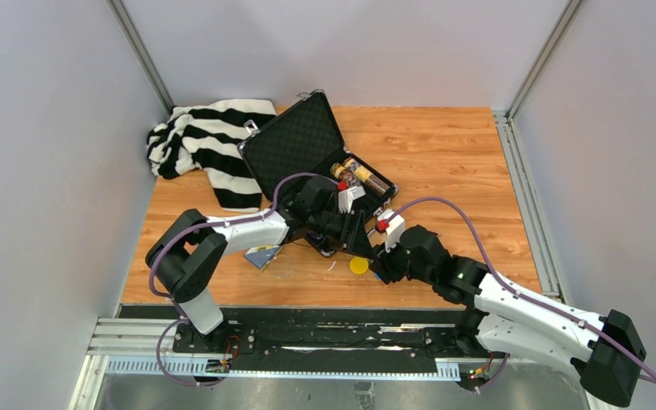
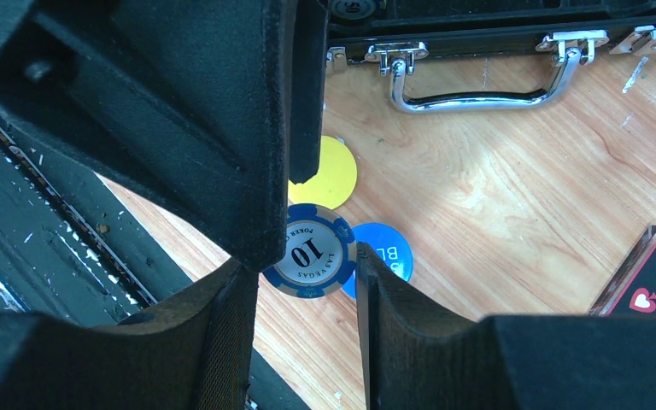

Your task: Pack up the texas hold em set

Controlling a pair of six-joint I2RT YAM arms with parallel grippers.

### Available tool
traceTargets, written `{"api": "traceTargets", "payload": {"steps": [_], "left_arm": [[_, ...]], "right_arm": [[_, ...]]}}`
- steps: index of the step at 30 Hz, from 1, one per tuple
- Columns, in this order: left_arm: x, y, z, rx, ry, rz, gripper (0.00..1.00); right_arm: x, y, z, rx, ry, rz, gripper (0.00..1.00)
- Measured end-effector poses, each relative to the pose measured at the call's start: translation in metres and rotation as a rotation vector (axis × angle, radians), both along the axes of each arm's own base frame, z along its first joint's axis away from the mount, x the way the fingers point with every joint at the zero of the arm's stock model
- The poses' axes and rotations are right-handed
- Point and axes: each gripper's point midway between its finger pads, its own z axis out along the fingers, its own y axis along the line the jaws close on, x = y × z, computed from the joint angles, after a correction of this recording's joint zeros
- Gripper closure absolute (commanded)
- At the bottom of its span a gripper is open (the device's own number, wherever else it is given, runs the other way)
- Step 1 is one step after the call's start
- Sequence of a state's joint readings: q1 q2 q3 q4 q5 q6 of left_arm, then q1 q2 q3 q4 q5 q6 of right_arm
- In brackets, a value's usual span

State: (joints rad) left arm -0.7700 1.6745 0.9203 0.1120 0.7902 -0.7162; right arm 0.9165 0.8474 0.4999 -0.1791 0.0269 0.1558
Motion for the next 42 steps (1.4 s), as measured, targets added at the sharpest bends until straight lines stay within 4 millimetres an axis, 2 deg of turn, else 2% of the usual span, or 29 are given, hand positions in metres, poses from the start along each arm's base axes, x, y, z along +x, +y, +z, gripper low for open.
{"api": "traceTargets", "payload": {"steps": [9,16,25,27,32,37,40,42], "left_arm": [[-0.001,-0.005,-0.001,-0.001,0.002,-0.012,0.47],[-0.006,-0.008,-0.001,-0.007,-0.002,-0.028,0.6],[-0.007,-0.009,-0.003,-0.008,-0.003,-0.042,0.96],[-0.007,-0.008,-0.004,-0.006,-0.003,-0.044,0.99],[-0.007,-0.008,-0.007,-0.003,-0.012,-0.05,1.0],[-0.005,-0.007,-0.01,0.011,-0.041,-0.057,1.0],[0.004,-0.008,-0.007,0.047,-0.087,-0.05,1.0],[0.018,-0.012,0.004,0.047,-0.151,-0.044,1.0]], "right_arm": [[0.0,0.0,0.0,-0.001,0.0,0.0,0.73],[0.0,0.0,0.0,-0.004,-0.001,0.002,0.73],[0.0,-0.001,-0.001,-0.013,-0.005,0.009,0.73],[-0.001,-0.001,-0.002,-0.016,-0.004,0.011,0.73],[-0.001,-0.001,-0.004,-0.022,0.0,0.01,0.73],[-0.002,-0.002,-0.004,-0.027,0.002,0.01,0.63],[-0.002,-0.005,0.001,-0.016,-0.013,0.003,0.61],[-0.001,-0.008,0.011,0.012,-0.043,-0.01,0.6]]}}
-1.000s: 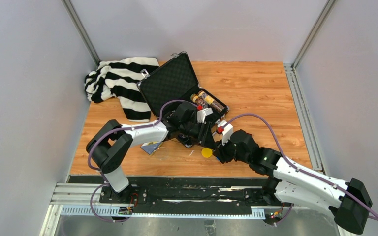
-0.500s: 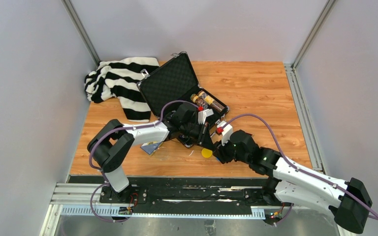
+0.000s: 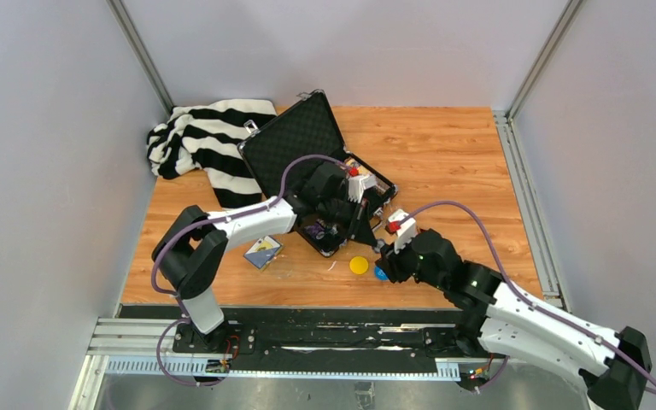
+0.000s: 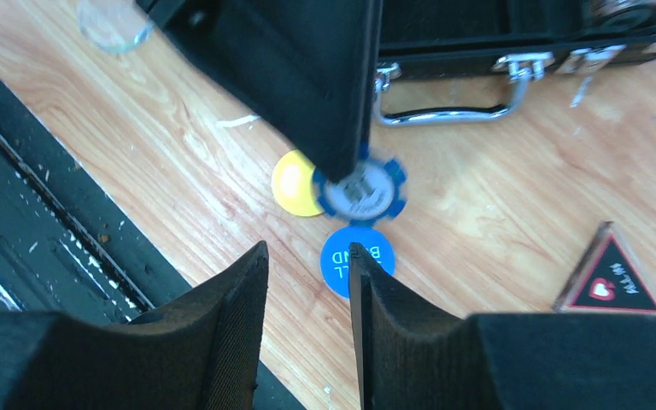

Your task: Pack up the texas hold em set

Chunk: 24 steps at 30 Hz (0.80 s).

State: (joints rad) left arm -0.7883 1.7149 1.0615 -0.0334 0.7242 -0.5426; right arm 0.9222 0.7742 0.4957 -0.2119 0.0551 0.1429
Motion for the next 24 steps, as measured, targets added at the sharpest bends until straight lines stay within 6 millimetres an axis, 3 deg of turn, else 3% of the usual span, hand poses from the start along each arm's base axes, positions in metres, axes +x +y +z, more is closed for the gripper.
{"api": "traceTargets", "payload": {"steps": [4,8,13,17,21,24], "left_arm": [[0.032,-0.002,0.027,-0.012,-0.116,0.019,1.0],[0.079,0.002,0.054,0.022,-0.275,0.065,0.97],[0.132,0.002,0.071,0.121,-0.494,0.108,0.97],[0.166,0.004,0.056,0.248,-0.59,0.125,0.96],[0.192,0.01,0.018,0.381,-0.613,0.114,0.96],[0.198,0.017,-0.009,0.436,-0.584,0.091,0.95]], "right_arm": [[0.002,-0.012,0.02,0.076,-0.084,-0.048,0.6],[0.008,-0.027,0.03,0.109,-0.153,-0.118,0.61],[0.017,-0.036,0.026,0.07,-0.167,-0.177,0.61],[0.023,-0.038,0.01,-0.013,-0.145,-0.193,0.62],[0.029,-0.038,-0.003,-0.076,-0.129,-0.198,0.63],[0.033,-0.037,-0.005,-0.078,-0.13,-0.207,0.63]]}}
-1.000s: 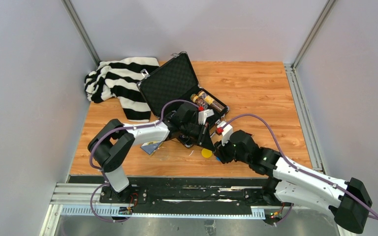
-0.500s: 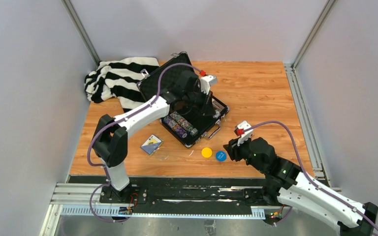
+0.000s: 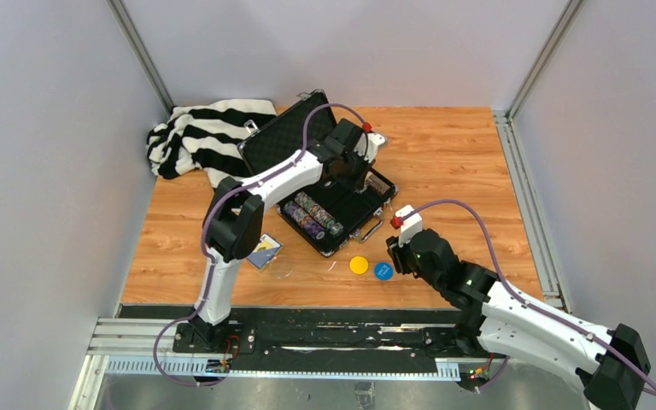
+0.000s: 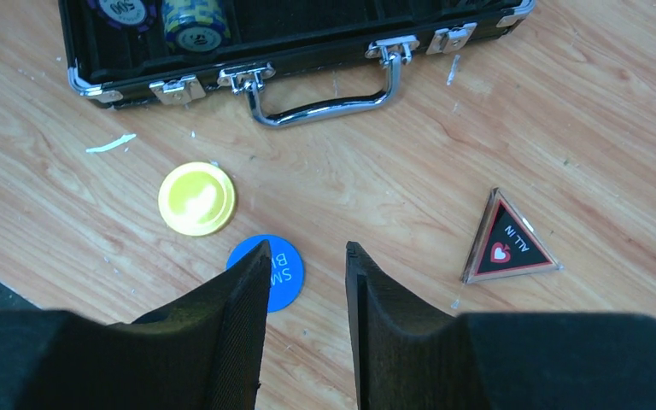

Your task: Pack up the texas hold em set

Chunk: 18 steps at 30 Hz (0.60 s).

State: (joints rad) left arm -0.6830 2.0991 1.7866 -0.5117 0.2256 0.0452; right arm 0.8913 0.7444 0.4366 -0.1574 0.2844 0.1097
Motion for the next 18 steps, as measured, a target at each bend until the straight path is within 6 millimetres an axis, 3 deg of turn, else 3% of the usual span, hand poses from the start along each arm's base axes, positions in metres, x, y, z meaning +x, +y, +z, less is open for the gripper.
{"api": "traceTargets", "payload": {"steps": [6,18], "left_arm": [[0.013,0.011,-0.03,0.037,0.05,0.015,0.95],[0.026,-0.004,-0.045,0.008,0.091,-0.017,1.0]], "right_arm": [[0.009,-0.001,0.007,0.025,-0.013,-0.026,0.63],[0.013,-0.004,0.006,0.034,-0.003,-0.036,0.63]]}}
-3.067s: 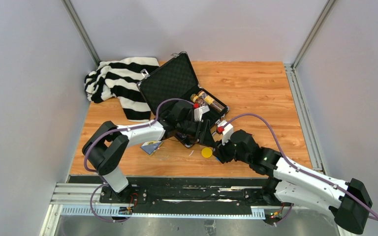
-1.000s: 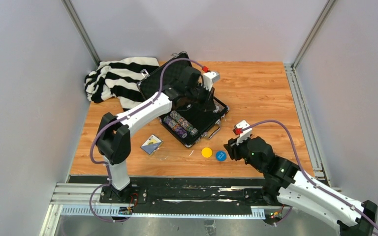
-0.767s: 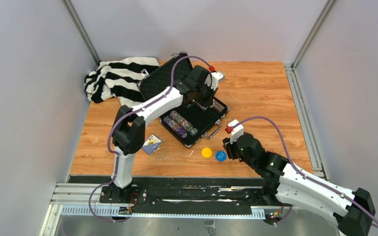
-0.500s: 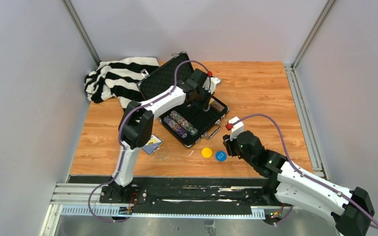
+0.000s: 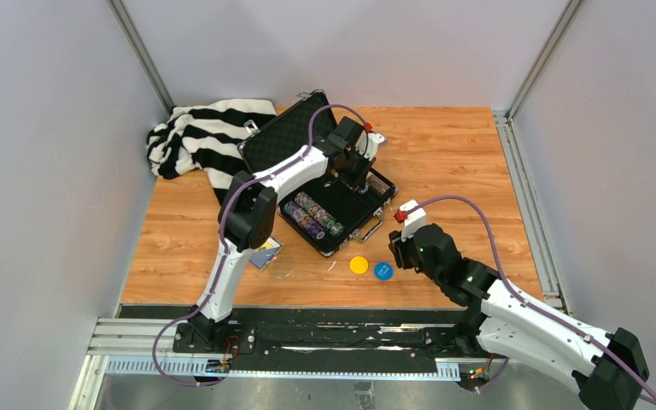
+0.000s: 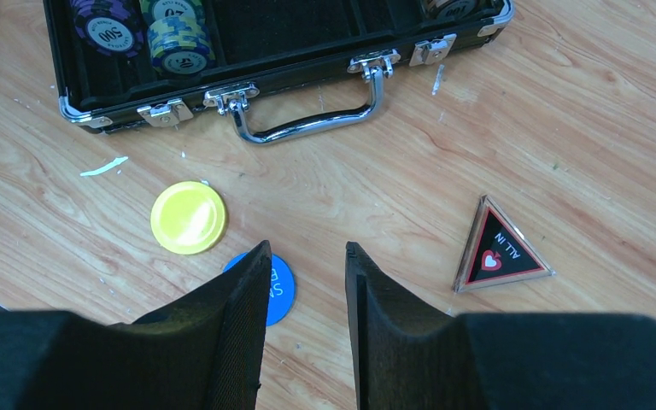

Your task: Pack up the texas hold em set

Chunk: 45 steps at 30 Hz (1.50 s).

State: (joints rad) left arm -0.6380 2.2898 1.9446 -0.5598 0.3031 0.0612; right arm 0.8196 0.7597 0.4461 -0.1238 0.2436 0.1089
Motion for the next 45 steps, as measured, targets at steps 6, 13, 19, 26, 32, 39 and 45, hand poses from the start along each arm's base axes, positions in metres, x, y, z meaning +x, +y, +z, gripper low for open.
{"api": "traceTargets", "payload": {"steps": [6,13,19,26,32,39,45], "left_arm": [[0.0,0.003,-0.002,0.009,0.012,0.004,1.0],[0.004,0.009,-0.007,0.029,0.012,0.023,0.99],[0.006,0.012,-0.01,0.039,0.012,0.034,0.82],[0.005,0.016,-0.014,0.061,0.022,0.049,0.68],[0.004,0.017,-0.014,0.069,0.026,0.055,0.68],[0.006,0.019,-0.003,0.07,0.01,0.074,0.68],[0.019,0.024,0.05,0.023,-0.104,0.125,0.67]], "right_arm": [[0.001,-0.001,0.0,0.003,0.003,-0.003,0.64],[0.003,0.0,-0.001,0.007,0.004,-0.003,0.63],[0.004,0.001,-0.001,0.008,0.006,-0.004,0.64],[0.003,0.002,-0.001,0.013,0.009,0.005,0.65],[0.005,0.0,-0.002,0.014,0.011,-0.002,0.66],[0.005,0.0,-0.003,0.014,0.011,-0.004,0.66],[0.004,-0.001,-0.006,0.012,0.015,-0.003,0.66]]}}
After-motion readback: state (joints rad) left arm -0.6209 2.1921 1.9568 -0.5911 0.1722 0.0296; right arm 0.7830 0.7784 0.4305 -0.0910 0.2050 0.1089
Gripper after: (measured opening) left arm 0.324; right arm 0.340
